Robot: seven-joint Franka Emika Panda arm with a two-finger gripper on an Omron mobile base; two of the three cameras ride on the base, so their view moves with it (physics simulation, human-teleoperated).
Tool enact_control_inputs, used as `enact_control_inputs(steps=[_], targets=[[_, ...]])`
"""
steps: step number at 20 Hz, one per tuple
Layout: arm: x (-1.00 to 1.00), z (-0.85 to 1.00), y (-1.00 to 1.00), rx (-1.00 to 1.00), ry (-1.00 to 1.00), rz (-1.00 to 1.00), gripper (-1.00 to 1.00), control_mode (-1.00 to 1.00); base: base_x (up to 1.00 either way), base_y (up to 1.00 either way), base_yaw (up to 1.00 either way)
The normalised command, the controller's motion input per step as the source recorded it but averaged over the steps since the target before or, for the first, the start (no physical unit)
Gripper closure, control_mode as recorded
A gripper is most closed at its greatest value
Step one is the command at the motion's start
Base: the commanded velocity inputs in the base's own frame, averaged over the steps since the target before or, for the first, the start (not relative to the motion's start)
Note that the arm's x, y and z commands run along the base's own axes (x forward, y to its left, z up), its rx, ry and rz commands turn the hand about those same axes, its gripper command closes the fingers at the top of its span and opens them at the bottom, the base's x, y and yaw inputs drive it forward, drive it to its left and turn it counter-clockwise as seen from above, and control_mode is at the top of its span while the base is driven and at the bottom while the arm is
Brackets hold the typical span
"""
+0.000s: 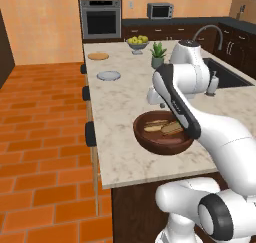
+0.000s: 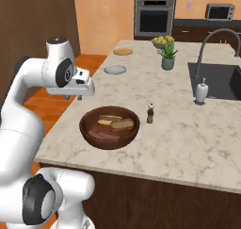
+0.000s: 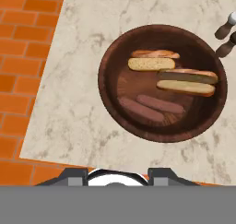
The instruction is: Place one bun and one sausage from the bowl on each plate.
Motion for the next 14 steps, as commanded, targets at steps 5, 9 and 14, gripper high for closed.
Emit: enact_control_inputs(steps=[5, 9, 14], targets=[[0.39, -0.16, -0.07, 0.01, 0.01, -0.01, -1.00, -1.00, 0.00, 0.00, 0.00], [0.90, -0.19, -0.53, 0.05, 0.05, 0.15, -1.00, -1.00, 0.00, 0.00, 0.00], [0.52, -0.75, -0.80, -0.05, 0.03, 0.23, -1.00, -1.00, 0.00, 0.00, 0.00]])
